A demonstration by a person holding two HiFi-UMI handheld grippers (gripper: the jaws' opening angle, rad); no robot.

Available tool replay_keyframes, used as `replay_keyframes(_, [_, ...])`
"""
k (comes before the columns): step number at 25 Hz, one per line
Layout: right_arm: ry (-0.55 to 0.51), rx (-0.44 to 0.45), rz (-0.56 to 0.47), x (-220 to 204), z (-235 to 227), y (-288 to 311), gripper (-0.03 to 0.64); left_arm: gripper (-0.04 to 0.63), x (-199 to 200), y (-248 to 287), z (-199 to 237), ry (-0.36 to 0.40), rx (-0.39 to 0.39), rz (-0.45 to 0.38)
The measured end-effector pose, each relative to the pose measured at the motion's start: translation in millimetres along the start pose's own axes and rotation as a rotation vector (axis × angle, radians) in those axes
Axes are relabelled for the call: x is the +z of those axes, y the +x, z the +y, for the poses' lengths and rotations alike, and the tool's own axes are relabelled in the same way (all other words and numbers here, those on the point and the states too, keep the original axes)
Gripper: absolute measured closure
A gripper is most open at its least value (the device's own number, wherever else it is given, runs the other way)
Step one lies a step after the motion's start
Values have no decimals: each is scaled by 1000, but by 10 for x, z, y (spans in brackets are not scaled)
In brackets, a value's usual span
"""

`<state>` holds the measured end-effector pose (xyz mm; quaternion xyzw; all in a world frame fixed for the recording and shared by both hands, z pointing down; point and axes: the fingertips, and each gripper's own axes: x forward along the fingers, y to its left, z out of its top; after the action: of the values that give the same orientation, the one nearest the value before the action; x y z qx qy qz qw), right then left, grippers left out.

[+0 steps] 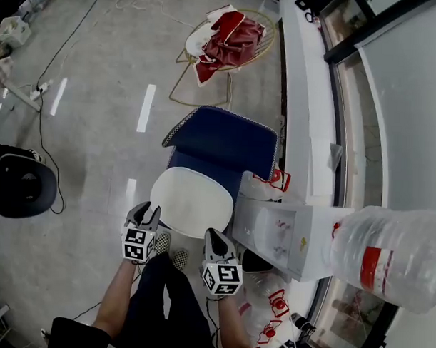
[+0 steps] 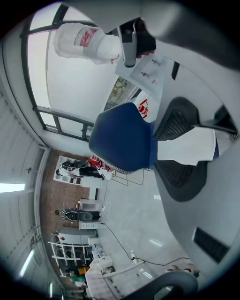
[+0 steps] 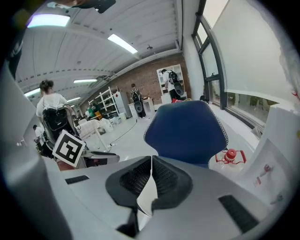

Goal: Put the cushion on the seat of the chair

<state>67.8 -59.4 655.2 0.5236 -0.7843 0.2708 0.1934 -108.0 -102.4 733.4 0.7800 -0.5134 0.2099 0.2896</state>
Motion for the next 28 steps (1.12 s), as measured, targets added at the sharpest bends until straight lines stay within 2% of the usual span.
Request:
replay_keyframes(7, [-35, -14, -66, 407, 43, -340, 588, 481, 459, -418, -384, 52, -35, -65])
replay_keyframes(16, [-12, -62, -153, 814, 124, -955, 588, 502, 1039, -1122, -761, 103, -67, -156])
replay_keyframes(28, [-27, -66, -272, 1124, 361, -1626, 588, 518, 1565, -1928, -1261, 183, -123, -285])
